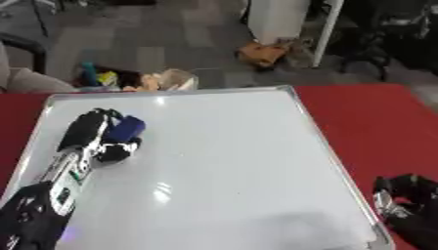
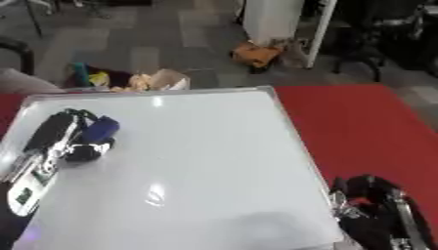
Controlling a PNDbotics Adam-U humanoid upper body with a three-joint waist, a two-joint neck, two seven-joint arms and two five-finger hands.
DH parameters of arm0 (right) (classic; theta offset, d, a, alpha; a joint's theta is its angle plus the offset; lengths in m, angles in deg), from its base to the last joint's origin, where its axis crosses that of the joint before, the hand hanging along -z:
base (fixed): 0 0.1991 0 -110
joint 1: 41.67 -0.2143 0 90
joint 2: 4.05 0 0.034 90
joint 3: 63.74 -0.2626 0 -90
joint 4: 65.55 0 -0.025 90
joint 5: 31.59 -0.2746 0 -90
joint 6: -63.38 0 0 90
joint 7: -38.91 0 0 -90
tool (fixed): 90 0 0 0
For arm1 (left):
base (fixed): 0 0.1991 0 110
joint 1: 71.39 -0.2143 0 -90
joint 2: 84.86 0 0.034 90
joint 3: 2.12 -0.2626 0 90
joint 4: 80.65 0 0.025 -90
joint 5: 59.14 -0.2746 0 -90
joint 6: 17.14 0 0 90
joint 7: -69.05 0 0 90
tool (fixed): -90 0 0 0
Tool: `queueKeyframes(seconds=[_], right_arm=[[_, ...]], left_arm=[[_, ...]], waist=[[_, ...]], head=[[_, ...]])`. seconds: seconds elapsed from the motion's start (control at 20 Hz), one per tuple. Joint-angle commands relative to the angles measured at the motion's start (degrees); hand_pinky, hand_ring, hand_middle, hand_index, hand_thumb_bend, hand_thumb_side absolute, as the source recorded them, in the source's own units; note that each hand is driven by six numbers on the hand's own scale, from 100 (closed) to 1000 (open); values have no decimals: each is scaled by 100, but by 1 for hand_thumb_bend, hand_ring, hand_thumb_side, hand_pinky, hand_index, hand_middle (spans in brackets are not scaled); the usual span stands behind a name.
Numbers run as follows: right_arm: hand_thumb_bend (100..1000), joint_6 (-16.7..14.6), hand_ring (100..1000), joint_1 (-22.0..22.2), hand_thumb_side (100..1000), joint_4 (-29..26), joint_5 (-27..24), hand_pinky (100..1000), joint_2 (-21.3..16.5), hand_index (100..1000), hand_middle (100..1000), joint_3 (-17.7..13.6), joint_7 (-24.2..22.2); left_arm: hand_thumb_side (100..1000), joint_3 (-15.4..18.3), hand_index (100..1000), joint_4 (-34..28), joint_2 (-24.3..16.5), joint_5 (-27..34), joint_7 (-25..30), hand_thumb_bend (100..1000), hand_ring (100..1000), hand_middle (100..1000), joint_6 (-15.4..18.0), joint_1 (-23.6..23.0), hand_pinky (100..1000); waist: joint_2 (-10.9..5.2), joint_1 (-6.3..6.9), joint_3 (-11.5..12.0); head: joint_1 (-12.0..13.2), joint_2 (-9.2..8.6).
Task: Wipe the whiteboard clean with a brush.
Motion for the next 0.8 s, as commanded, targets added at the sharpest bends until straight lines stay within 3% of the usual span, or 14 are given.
queueKeyframes(seconds=[0.05,0.8], right_arm=[[100,-4,470,-65,100,-123,11,172,-34,485,360,-6,-24],[100,13,471,-107,100,-123,51,172,9,485,361,-2,-37]], left_arm=[[348,54,729,91,-2,-84,-94,484,625,479,-2,121,298],[358,147,619,411,-40,-299,-262,448,616,474,-16,133,305]], waist=[[-43,10,-28],[68,46,-76]], head=[[19,-82],[-6,-83]])
